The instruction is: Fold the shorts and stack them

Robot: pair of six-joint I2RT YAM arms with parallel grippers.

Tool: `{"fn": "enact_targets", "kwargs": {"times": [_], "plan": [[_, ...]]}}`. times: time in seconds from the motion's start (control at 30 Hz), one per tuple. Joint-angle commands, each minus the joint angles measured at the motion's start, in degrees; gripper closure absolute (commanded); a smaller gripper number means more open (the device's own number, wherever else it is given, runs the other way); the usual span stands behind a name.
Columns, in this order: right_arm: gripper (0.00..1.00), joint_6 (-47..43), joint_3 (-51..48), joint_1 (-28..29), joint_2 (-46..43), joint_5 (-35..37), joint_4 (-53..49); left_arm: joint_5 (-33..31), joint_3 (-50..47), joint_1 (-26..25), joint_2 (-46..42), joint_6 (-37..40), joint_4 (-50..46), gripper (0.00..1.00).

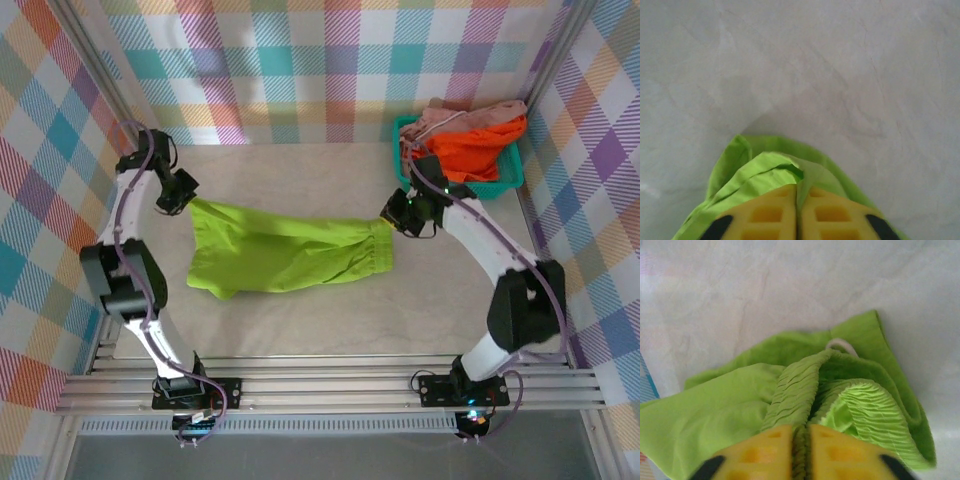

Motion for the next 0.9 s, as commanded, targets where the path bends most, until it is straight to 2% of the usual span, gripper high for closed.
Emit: {"fn": "enact_targets", "kwargs": {"times": [0.0, 0.07, 0.13, 0.17, 0.23, 0.33, 0.37, 0.5, 0.63, 0.87], "plan": [[0.54, -1.3, 8.8, -3.3, 7.4, -4.4, 3.1, 2.1, 10.0, -0.3, 7.6, -2.5, 2.1, 0.69], [0.42, -1.6, 15.0, -5.1, 11.0, -6.2, 0.4, 4.7, 18.0, -0.3, 11.7, -2.4, 0.0, 0.47], [0.30, -2.4, 17.2, -5.7, 10.3, -6.0, 0.1, 6.5, 25.6, -0.3, 13.0, -1.5, -3.9, 0.25], [0.24, -2.4, 17.0, -5.5, 8.7, -5.9, 0.6, 6.6, 27.2, -0.3, 12.1, -1.2, -5.2, 0.17], [0.19, -0.1, 13.9, -4.9, 5.6, -9.4, 3.7, 7.8, 24.1, -0.6, 6.9, -1.1, -4.6, 0.02], [0.17, 1.3, 9.7, -1.7, 2.9, -12.7, 8.0, 10.3, 10.5, -2.2, -3.4, -2.0, 1.7, 0.00], [0.13, 1.2, 9.0, 0.4, 3.2, -12.5, 8.7, 10.8, 4.8, -3.0, -6.7, -3.2, 4.2, 0.00], [0.11, 0.2, 12.0, 5.2, 9.7, -15.2, 9.9, 12.8, -14.0, -5.9, -13.6, -7.8, 13.4, 0.00], [0.11, 2.0, 13.5, 5.8, 16.5, -16.8, 10.9, 12.0, -25.4, -9.0, -13.7, -9.0, 17.8, 0.00], [0.11, 0.7, 2.9, 4.7, 17.8, -12.5, 12.1, 9.4, -39.1, -9.7, -12.2, -9.2, 23.9, 0.00]]}}
